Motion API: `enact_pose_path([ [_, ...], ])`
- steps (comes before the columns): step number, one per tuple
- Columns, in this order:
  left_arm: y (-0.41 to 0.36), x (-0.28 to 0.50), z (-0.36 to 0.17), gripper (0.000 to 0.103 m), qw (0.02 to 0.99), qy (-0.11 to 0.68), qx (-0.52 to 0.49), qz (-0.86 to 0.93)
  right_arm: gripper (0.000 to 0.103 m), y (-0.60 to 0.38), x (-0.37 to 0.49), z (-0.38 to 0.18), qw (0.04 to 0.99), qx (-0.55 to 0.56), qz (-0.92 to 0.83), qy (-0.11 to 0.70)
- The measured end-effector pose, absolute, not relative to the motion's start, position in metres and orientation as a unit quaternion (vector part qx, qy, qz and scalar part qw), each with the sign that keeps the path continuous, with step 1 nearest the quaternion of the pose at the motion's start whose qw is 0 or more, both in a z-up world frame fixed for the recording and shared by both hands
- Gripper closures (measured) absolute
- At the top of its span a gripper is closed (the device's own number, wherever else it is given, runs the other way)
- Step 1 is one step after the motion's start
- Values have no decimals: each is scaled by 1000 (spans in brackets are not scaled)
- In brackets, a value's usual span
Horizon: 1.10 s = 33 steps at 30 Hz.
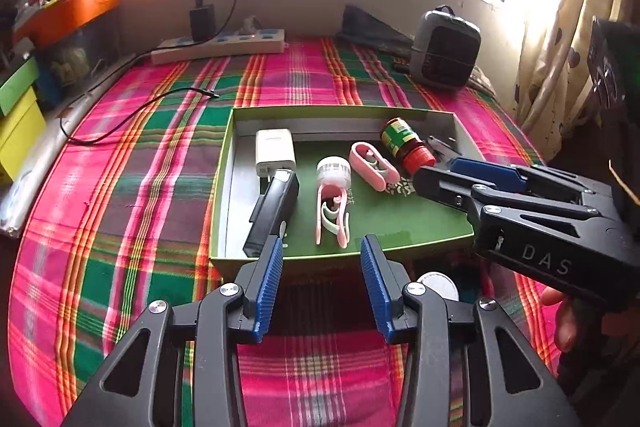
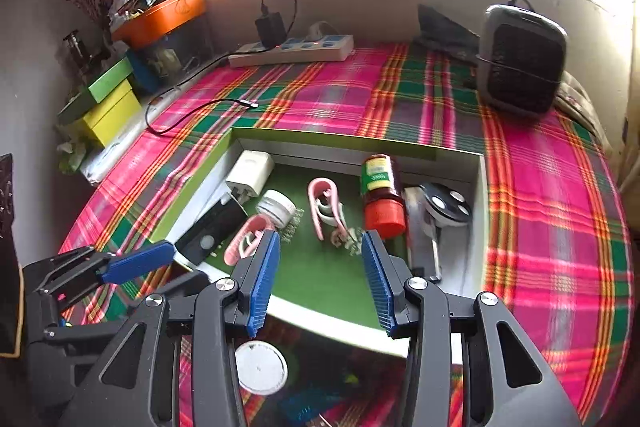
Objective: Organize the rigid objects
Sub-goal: 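Withdraw both open grippers from the tray toward the spool and USB stick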
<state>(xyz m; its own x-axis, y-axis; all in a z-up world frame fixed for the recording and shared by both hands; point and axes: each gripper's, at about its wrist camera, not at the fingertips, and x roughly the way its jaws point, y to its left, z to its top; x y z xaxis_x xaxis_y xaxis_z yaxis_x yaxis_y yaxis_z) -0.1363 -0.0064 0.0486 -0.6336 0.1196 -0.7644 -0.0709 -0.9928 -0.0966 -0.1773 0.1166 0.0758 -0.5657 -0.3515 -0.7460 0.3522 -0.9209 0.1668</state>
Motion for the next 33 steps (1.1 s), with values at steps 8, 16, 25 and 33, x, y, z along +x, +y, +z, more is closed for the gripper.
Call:
enact_pose_path([
  [8, -15, -120, 54, 63, 39, -36, -417, 907, 59, 129, -152, 82, 176, 408, -896, -12],
  [16, -25, -103, 52, 63, 43, -59, -411, 909, 59, 148, -126, 78, 141, 402, -904, -29],
  [25, -30, -95, 42, 63, 54, -70, -415, 905, 59, 153, -94, 53, 111, 414, -903, -26],
  [33, -32, -93, 35, 63, 62, -73, -422, 901, 58, 138, -93, 44, 118, 418, -900, -20],
])
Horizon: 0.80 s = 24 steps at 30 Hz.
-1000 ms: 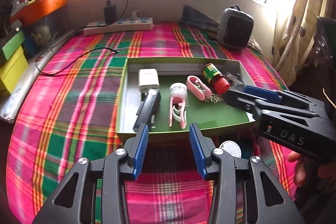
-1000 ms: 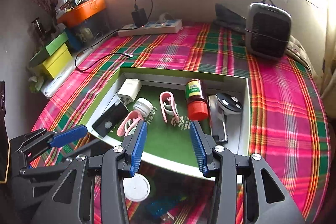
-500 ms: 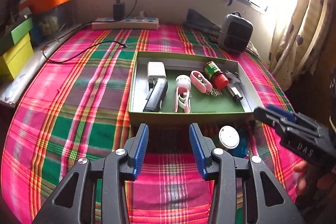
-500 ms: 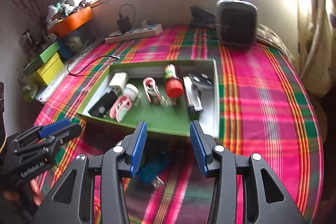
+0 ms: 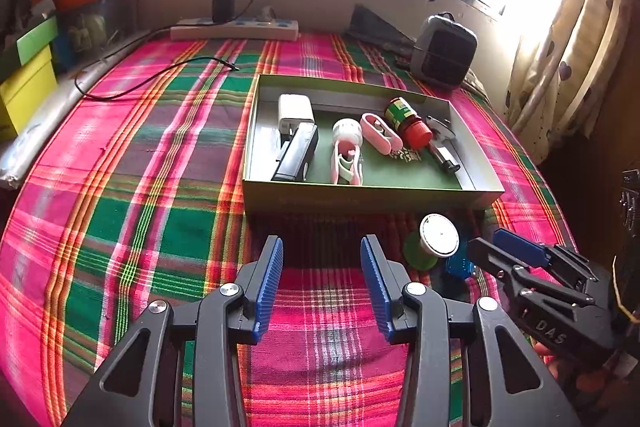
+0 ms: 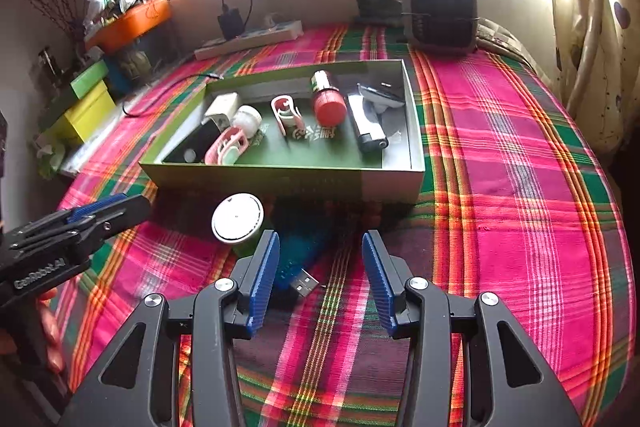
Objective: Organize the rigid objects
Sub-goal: 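Withdraw both open grippers from the tray toward the spool and USB stick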
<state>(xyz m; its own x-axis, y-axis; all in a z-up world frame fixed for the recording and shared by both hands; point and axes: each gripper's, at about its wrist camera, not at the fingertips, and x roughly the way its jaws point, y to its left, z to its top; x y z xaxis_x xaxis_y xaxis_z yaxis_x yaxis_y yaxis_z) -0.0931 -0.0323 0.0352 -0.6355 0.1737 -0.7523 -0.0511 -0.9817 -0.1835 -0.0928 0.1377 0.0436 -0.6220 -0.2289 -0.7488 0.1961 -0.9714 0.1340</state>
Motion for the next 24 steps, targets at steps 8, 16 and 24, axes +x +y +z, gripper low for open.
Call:
enact_pose_path([
  [8, -38, -95, 33, 63, 62, -78, -424, 900, 42, 127, -98, 36, 116, 429, -896, -6],
  [16, -36, -93, 31, 63, 65, -79, -428, 898, 41, 123, -101, 31, 106, 440, -892, 4],
  [24, -34, -94, 29, 63, 68, -77, -432, 896, 41, 120, -103, 28, 92, 441, -892, 29],
])
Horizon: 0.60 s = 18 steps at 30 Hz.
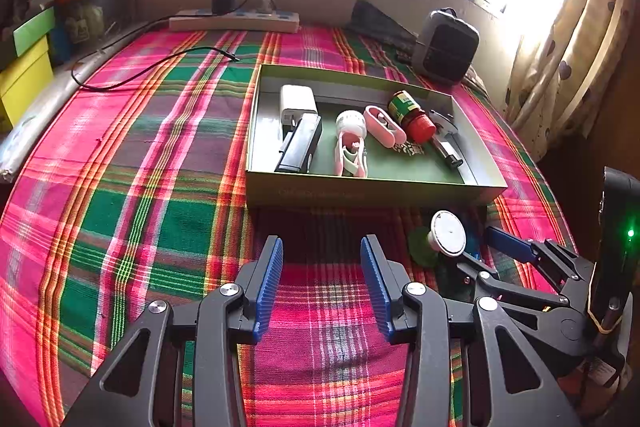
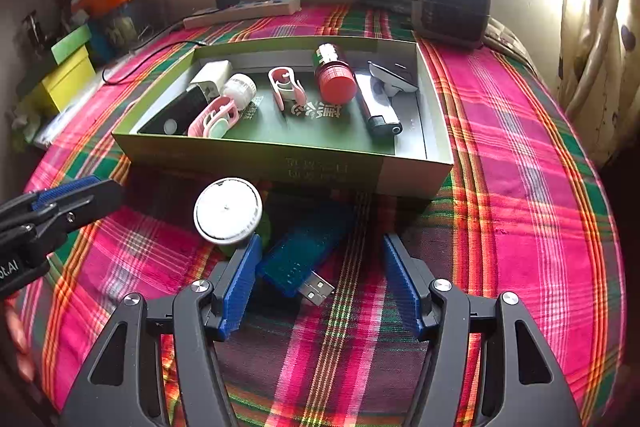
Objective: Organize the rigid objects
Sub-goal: 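Withdraw both open grippers from the tray toward the spool and USB stick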
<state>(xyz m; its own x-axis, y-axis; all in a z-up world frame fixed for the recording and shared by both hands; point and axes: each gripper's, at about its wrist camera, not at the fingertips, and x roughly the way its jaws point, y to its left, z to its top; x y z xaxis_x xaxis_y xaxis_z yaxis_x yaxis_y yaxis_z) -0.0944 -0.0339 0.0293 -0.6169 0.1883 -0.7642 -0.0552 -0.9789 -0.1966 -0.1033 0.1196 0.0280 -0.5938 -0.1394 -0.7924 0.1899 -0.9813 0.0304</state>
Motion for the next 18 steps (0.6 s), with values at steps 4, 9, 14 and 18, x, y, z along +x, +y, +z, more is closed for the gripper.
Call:
enact_pose_path([
  [4, -32, -95, 28, 63, 71, -75, -435, 895, 41, 123, -102, 28, 87, 440, -893, 34],
  [9, -29, -95, 28, 63, 75, -73, -438, 893, 41, 128, -101, 28, 83, 438, -894, 34],
  [14, -25, -96, 28, 63, 80, -69, -440, 892, 42, 129, -100, 29, 84, 437, -894, 48],
  [18, -22, -97, 28, 63, 81, -68, -441, 891, 42, 124, -100, 30, 98, 437, -892, 65],
])
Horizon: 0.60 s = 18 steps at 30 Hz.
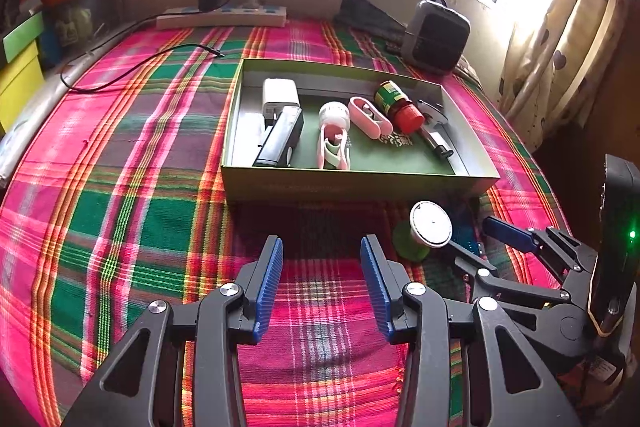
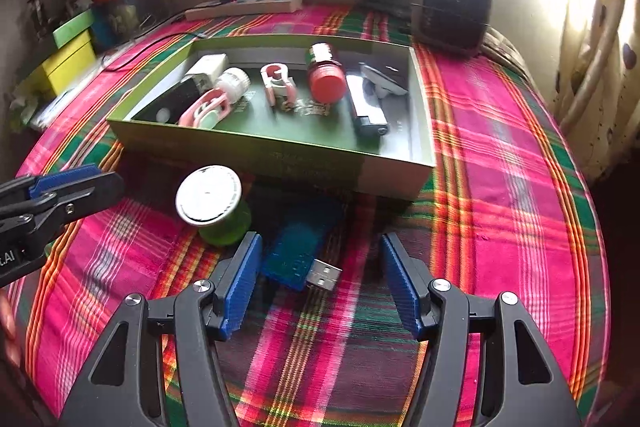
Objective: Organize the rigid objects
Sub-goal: 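Withdraw both open grippers from the tray toward the spool and USB stick, then close right gripper on blue USB stick while left gripper closes on green spool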
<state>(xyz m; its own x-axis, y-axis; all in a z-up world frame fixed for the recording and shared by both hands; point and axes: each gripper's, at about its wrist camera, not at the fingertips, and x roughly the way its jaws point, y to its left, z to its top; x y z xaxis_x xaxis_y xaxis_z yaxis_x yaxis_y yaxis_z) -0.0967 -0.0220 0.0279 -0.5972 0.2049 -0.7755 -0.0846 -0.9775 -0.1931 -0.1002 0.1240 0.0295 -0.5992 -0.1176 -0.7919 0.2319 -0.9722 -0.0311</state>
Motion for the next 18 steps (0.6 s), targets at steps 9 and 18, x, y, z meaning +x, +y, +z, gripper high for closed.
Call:
enact_pose_path([
  [9, -21, -98, 27, 63, 87, -68, -444, 889, 42, 122, -102, 35, 102, 427, -897, 52],
  [18, -20, -101, 21, 63, 98, -73, -454, 883, 56, 120, -111, 30, 94, 441, -891, 47],
])
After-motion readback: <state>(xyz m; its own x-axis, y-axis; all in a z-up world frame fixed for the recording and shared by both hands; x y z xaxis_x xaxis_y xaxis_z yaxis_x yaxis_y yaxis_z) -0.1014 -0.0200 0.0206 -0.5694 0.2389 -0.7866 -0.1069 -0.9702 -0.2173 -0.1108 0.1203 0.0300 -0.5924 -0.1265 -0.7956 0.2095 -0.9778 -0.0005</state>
